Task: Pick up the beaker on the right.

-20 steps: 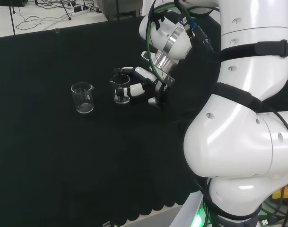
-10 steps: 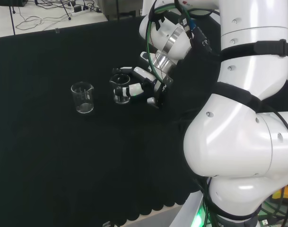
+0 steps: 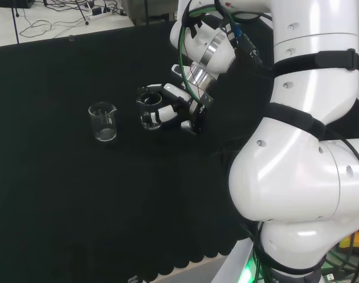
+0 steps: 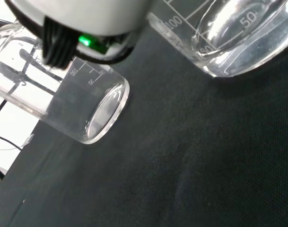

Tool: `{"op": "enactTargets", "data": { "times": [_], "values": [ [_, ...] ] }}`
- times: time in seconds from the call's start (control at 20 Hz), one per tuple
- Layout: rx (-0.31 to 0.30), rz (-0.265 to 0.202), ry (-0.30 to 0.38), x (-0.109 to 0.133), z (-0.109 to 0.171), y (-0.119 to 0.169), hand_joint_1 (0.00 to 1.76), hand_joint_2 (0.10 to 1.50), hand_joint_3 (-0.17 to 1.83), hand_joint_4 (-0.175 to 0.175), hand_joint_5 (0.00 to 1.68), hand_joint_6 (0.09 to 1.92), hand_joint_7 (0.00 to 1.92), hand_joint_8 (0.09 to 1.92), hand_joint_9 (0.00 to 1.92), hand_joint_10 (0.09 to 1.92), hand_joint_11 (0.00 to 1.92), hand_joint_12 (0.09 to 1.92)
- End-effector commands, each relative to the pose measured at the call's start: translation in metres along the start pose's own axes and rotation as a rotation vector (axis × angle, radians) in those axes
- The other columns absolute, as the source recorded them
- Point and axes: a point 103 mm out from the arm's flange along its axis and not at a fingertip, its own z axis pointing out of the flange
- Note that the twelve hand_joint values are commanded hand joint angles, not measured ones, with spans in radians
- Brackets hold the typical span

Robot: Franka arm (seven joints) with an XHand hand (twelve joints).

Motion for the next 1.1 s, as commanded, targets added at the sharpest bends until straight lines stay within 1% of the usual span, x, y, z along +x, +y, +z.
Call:
{"op": "enactTargets", "data": {
  "times": [0.05,0.1,0.15,0.2,0.25,0.3,0.35,0.4,0.45,0.5,0.55,0.6,0.65,0.7,0.75,0.8,0.85,0.9,0.95,1.0,1.1],
  "values": [
    [-0.029,0.017,0.003,0.001,-0.002,0.001,1.05,0.54,0.66,-0.036,0.65,0.68,0.47,0.65,0.65,0.53,0.16,1.34],
    [-0.044,0.024,-0.007,0.002,-0.003,0.002,1.07,0.64,0.59,0.016,0.82,0.76,0.57,0.66,0.73,0.53,0.22,1.34],
    [-0.056,0.035,-0.025,0.004,-0.004,0.003,1.09,0.70,0.54,0.056,0.99,0.75,0.71,0.67,0.81,0.54,0.30,1.33],
    [-0.056,0.045,-0.031,0.006,-0.006,0.004,1.11,0.72,0.54,0.081,1.12,0.71,0.87,0.66,0.90,0.53,0.39,1.30],
    [-0.064,0.060,-0.049,0.007,-0.007,0.005,1.13,0.70,0.55,0.097,1.22,0.63,1.02,0.61,0.98,0.51,0.49,1.27],
    [-0.070,0.068,-0.058,0.008,-0.008,0.005,1.14,0.69,0.56,0.113,1.29,0.55,1.13,0.54,1.05,0.47,0.57,1.23],
    [-0.075,0.076,-0.064,0.009,-0.010,0.005,1.15,0.68,0.56,0.138,1.35,0.46,1.24,0.46,1.12,0.42,0.65,1.20],
    [-0.076,0.079,-0.066,0.010,-0.012,0.006,1.20,0.66,0.57,0.126,1.36,0.47,1.36,0.34,1.19,0.37,0.72,1.17],
    [-0.074,0.081,-0.067,0.011,-0.014,0.006,1.24,0.65,0.60,0.104,1.35,0.49,1.45,0.23,1.27,0.33,0.80,1.13],
    [-0.073,0.085,-0.080,0.013,-0.016,0.006,1.28,0.66,0.57,0.000,1.37,0.44,1.50,0.16,1.35,0.29,0.88,1.08],
    [-0.072,0.087,-0.085,0.014,-0.018,0.006,1.24,0.65,0.58,0.027,1.41,0.38,1.56,0.14,1.42,0.26,0.95,1.04],
    [-0.073,0.091,-0.089,0.016,-0.019,0.006,1.21,0.64,0.59,0.085,1.43,0.34,1.61,0.12,1.47,0.22,1.01,0.99],
    [-0.068,0.091,-0.088,0.017,-0.021,0.006,1.24,0.60,0.65,0.049,1.42,0.35,1.64,0.10,1.52,0.19,1.06,0.95],
    [-0.056,0.088,-0.091,0.018,-0.023,0.006,1.28,0.56,0.71,0.000,1.42,0.35,1.65,0.09,1.55,0.17,1.11,0.92],
    [-0.049,0.083,-0.095,0.021,-0.027,0.006,1.30,0.54,0.76,-0.050,1.42,0.34,1.64,0.13,1.58,0.14,1.15,0.88],
    [-0.044,0.080,-0.096,0.023,-0.031,0.005,1.31,0.52,0.78,-0.085,1.42,0.34,1.62,0.19,1.61,0.12,1.19,0.84],
    [-0.040,0.076,-0.098,0.025,-0.034,0.005,1.32,0.51,0.80,-0.111,1.41,0.37,1.60,0.25,1.63,0.09,1.22,0.82],
    [-0.037,0.073,-0.104,0.027,-0.037,0.004,1.33,0.50,0.83,-0.128,1.39,0.41,1.58,0.31,1.64,0.09,1.23,0.81],
    [-0.036,0.070,-0.111,0.031,-0.041,0.004,1.33,0.50,0.84,-0.139,1.37,0.45,1.56,0.37,1.65,0.09,1.24,0.80],
    [-0.031,0.067,-0.118,0.035,-0.045,0.003,1.28,0.55,0.78,-0.112,1.35,0.50,1.56,0.41,1.66,0.09,1.25,0.80],
    [-0.025,0.062,-0.134,0.043,-0.052,0.002,1.30,0.53,0.82,-0.132,1.33,0.53,1.53,0.45,1.67,0.09,1.25,0.80]
  ]
}}
